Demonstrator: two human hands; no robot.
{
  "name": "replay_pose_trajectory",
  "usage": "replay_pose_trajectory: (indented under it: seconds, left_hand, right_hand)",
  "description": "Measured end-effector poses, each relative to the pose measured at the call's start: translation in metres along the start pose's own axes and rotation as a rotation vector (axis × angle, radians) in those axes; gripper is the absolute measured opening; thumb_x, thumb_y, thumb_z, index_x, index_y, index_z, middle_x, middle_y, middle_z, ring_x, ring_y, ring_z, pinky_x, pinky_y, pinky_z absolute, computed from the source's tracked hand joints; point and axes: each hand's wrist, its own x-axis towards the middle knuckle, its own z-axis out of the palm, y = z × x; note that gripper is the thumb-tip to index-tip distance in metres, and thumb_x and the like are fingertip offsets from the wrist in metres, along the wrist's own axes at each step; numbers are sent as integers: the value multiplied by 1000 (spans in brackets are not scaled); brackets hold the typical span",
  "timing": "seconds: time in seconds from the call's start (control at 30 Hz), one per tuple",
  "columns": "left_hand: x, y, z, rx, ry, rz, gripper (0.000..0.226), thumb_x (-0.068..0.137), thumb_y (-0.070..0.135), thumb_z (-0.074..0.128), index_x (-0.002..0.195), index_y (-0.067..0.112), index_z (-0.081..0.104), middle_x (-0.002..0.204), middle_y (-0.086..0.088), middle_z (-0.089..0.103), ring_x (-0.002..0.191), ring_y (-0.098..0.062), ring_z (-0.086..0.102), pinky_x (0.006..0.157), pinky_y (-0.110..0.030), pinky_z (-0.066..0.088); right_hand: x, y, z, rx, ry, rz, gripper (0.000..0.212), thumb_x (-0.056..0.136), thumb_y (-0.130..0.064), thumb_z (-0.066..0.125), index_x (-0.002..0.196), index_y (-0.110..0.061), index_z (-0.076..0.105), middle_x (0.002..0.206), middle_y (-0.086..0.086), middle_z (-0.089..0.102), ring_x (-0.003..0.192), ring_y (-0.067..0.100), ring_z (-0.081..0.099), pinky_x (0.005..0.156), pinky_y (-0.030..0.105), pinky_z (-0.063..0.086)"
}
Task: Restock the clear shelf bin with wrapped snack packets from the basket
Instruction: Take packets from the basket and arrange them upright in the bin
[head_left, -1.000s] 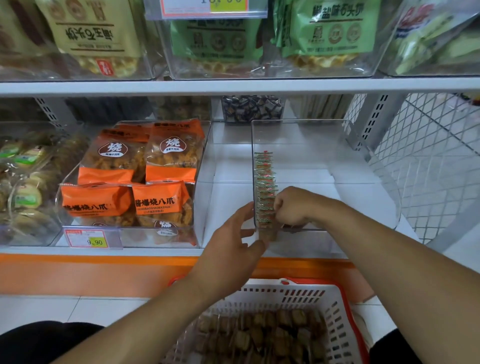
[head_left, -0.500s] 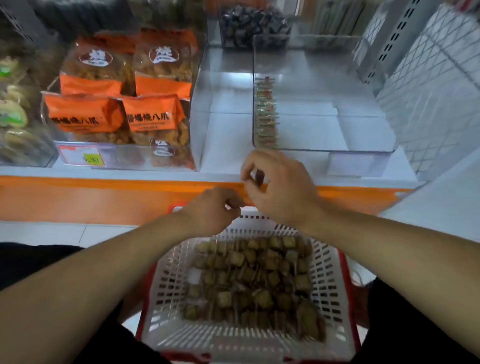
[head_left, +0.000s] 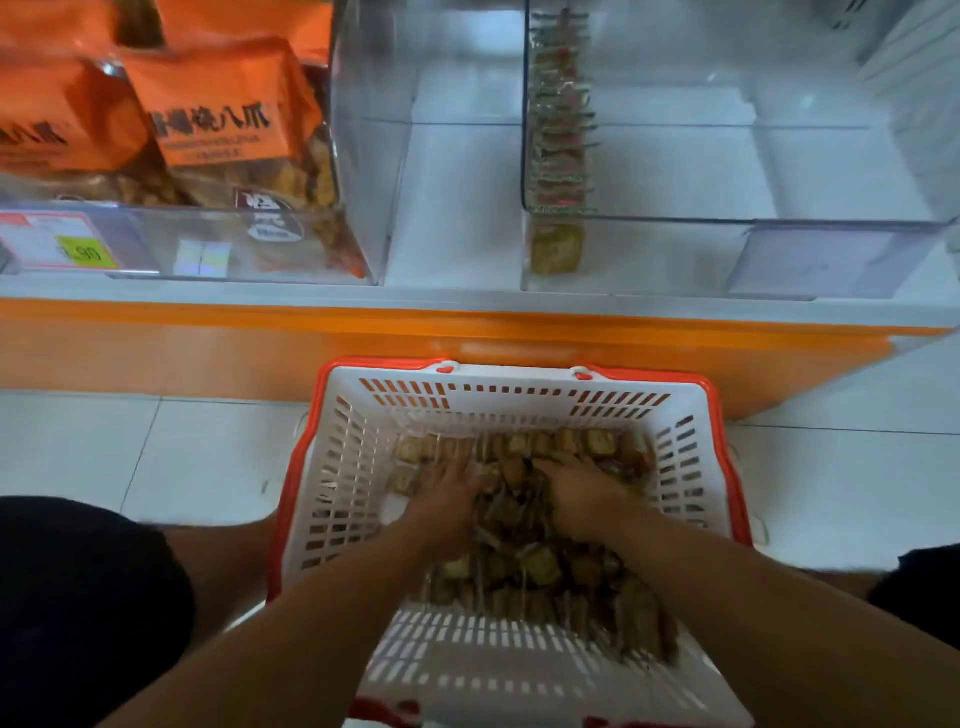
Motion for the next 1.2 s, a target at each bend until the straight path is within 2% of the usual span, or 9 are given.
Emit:
replay_pose_trajectory:
  seconds: [0.17, 0.3, 0.47, 0.67, 0.77, 0.87, 0.97, 1.07, 1.2]
  left_hand:
    - [13, 4, 31, 77, -14, -33, 122, 73, 59, 80, 158, 43, -6, 169, -11, -14, 154, -41, -6, 117, -64, 26]
    - [14, 12, 39, 82, 183, -48, 105, 75, 56, 77, 156, 32, 14, 152, -13, 30, 135, -39, 36, 96, -48, 47]
    - [19, 18, 38, -46, -26, -86, 87, 89, 43, 71, 156, 14, 24, 161, -18, 23, 145, -42, 31, 114, -48, 36]
    - [16, 24, 26, -251, 47, -50, 36, 93, 31, 65, 125, 17, 56, 119, -11, 69, 104, -32, 67, 84, -39, 56]
    - [5, 26, 9, -404, 64, -27, 23, 86, 42, 68, 108, 45, 62, 95, 10, 72, 86, -9, 69, 66, -19, 53]
    - [-12, 28, -26, -671, 126, -24, 17, 76, 54, 70, 81, 67, 60, 72, 32, 67, 68, 13, 63, 51, -3, 43]
    - [-31, 33, -77, -937, -18, -13, 22, 75, 38, 74, 92, 51, 73, 90, 23, 75, 84, -2, 73, 67, -22, 59]
    - [-48, 39, -128, -1240, -129, 14, 27, 73, 3, 63, 97, 6, 73, 96, -6, 78, 90, -22, 77, 80, -46, 63]
    - [-90, 58, -196, -1236, -112, 43, 34, 69, 3, 58, 101, -4, 60, 96, -18, 65, 74, -26, 74, 69, -45, 63]
  right_hand:
    - [13, 8, 13, -145, 10, 16, 86, 90, -32, 67, 159, -24, 16, 165, 8, 6, 151, 39, 15, 111, 50, 43]
    - [14, 4, 12, -175, 4, 36, 79, 86, -38, 72, 151, -19, 32, 162, 14, 12, 148, 38, 20, 108, 48, 45]
    - [10, 7, 21, -134, -43, 24, 87, 90, -43, 64, 158, -21, 15, 152, 11, 37, 135, 35, 35, 105, 47, 46]
    - [3, 6, 11, -20, -51, 17, 71, 82, -44, 71, 141, -21, 39, 122, 11, 60, 111, 33, 59, 81, 33, 45]
    - [-9, 0, -4, 120, -36, 21, 42, 89, -36, 68, 124, -21, 52, 119, 8, 62, 112, 30, 60, 84, 31, 47]
    - [-30, -19, -41, 187, -56, 2, 46, 88, -25, 68, 132, -20, 53, 133, 7, 57, 125, 30, 55, 103, 40, 48]
    - [-57, -43, -93, 140, -10, -84, 29, 90, -18, 63, 119, -21, 61, 122, 6, 63, 111, 25, 60, 84, 29, 52]
    - [-94, -69, -141, -6, 68, -118, 15, 91, -18, 57, 105, -16, 63, 103, 7, 67, 93, 25, 62, 84, 34, 53]
    - [-157, -92, -199, -18, 220, -198, 16, 91, -29, 65, 106, -25, 62, 93, -5, 63, 79, 12, 58, 64, 31, 46]
